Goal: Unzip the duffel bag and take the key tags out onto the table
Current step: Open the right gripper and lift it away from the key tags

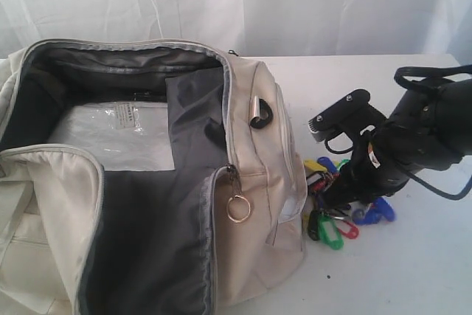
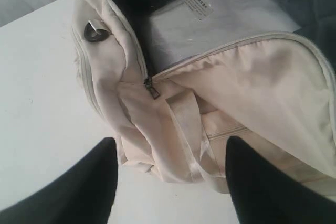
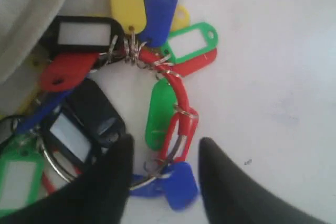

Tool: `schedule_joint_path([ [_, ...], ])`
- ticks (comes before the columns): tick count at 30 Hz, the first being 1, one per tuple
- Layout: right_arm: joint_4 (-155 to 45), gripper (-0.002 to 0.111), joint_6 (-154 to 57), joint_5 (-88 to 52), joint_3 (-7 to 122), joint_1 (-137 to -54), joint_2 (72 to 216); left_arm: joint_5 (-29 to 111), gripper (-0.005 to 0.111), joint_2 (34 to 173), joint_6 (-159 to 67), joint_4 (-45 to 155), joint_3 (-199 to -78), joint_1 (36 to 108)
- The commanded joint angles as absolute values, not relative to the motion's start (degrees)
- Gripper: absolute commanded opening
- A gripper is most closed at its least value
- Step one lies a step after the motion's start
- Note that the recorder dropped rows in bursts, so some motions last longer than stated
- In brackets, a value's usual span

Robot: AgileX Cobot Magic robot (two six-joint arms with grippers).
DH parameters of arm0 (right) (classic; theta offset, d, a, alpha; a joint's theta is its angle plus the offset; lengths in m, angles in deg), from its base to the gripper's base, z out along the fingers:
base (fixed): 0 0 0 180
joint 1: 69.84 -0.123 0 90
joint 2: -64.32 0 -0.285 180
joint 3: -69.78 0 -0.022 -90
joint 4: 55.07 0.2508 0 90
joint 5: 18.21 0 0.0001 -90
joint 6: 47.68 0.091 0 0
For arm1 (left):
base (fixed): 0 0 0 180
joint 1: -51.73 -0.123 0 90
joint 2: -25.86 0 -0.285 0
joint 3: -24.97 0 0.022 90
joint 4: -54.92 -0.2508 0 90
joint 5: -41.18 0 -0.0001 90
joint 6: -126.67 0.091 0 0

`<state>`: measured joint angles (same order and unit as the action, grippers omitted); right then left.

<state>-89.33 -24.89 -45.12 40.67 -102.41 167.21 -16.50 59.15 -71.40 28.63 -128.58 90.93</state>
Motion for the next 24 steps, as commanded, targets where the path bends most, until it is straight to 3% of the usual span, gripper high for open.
schedule_joint_path([
  [1,-94.5,0.07,-17.4,-47.8,40.6,-101.8,165.5,-17.1,0.063,58.7,-71.5,29.0,-128.5,90.7],
  [15,-95.8,0.062,-15.9,-48.7,40.5,-101.8,139.8,-12.2,0.063,54.1,-68.8,28.6,-128.5,90.7],
  [24,-95.4,0.045,-15.9,-49.4,36.7,-101.8,118.5,-12.3,0.063,46.0,-68.2,28.6,-128.5,90.7],
])
